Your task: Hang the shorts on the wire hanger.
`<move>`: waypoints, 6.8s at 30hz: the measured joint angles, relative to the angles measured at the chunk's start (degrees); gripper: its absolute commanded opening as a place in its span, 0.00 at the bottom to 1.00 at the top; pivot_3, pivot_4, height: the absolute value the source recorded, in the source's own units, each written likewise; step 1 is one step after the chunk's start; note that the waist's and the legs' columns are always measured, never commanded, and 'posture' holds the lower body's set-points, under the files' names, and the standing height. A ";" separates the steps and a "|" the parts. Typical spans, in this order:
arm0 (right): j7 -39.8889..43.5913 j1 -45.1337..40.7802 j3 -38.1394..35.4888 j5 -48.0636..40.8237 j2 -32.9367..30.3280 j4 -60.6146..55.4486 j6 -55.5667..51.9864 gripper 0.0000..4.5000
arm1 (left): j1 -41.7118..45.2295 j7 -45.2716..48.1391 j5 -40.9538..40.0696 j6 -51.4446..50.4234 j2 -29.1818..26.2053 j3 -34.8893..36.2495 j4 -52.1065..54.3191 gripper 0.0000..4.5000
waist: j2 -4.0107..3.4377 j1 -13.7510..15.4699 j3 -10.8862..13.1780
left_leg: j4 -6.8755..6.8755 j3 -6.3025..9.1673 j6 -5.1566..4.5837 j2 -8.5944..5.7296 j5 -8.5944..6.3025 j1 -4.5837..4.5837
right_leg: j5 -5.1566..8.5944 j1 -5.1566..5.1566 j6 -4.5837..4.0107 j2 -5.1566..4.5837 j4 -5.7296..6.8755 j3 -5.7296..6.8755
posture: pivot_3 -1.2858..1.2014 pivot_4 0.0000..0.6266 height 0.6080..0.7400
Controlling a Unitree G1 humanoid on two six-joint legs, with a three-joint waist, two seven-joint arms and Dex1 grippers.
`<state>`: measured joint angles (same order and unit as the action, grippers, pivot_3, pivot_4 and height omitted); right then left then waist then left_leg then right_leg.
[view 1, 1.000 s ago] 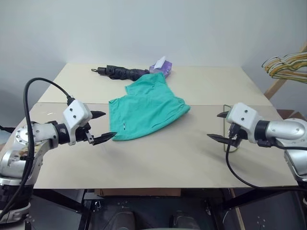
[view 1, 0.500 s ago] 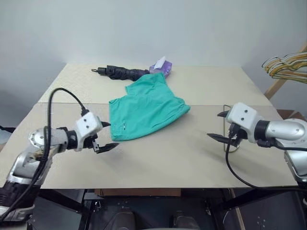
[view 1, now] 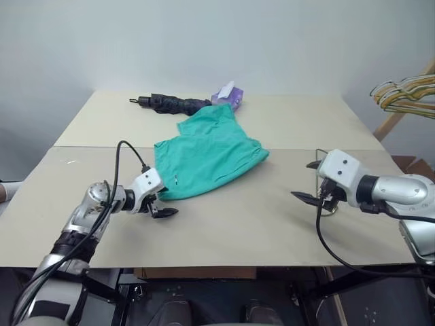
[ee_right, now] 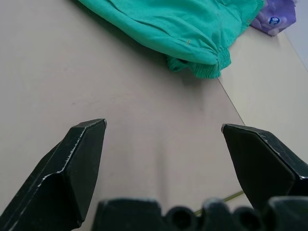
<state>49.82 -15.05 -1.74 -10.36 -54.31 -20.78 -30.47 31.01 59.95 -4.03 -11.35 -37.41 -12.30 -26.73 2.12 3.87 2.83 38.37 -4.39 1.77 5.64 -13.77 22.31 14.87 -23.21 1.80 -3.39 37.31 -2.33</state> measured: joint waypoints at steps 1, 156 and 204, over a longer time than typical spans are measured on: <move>-0.02 0.00 0.00 0.00 0.00 -0.04 0.00 1.00 | 0.33 -0.17 0.11 0.40 0.24 0.00 -0.69 0.92 | 0.01 0.01 -0.02 | 0.00 0.00 0.00 0.00 0.00 0.00 | 0.00 0.00 0.00 0.00 0.00 0.00 | 0.54 0.00 1.00; 10.98 -15.26 29.98 28.20 2.98 28.78 56.74 0.46 | -31.44 20.92 -7.54 -4.93 -34.19 8.64 47.64 0.50 | -0.02 -3.20 -0.78 | -0.51 -0.16 0.29 -0.15 0.28 -0.12 | 0.15 -0.79 -0.19 -0.10 0.74 -0.26 | 0.55 0.00 1.00; -26.29 -25.43 -1.24 6.83 29.84 49.18 -24.22 0.59 | -10.70 8.98 -27.73 -15.27 -10.52 14.00 46.07 1.00 | 0.12 -8.03 -0.96 | -0.48 0.16 0.29 -0.16 0.28 -0.09 | 0.12 -0.61 -0.18 -0.01 0.73 -0.17 | 0.52 0.00 1.00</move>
<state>23.53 -40.48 -2.97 -3.53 -24.47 28.39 -54.69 20.31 68.93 -31.76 -26.61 -47.93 1.70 19.33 2.24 -4.16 1.87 37.89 -4.23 2.07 5.48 -13.50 22.21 14.99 -23.82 1.62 -3.41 38.04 -2.51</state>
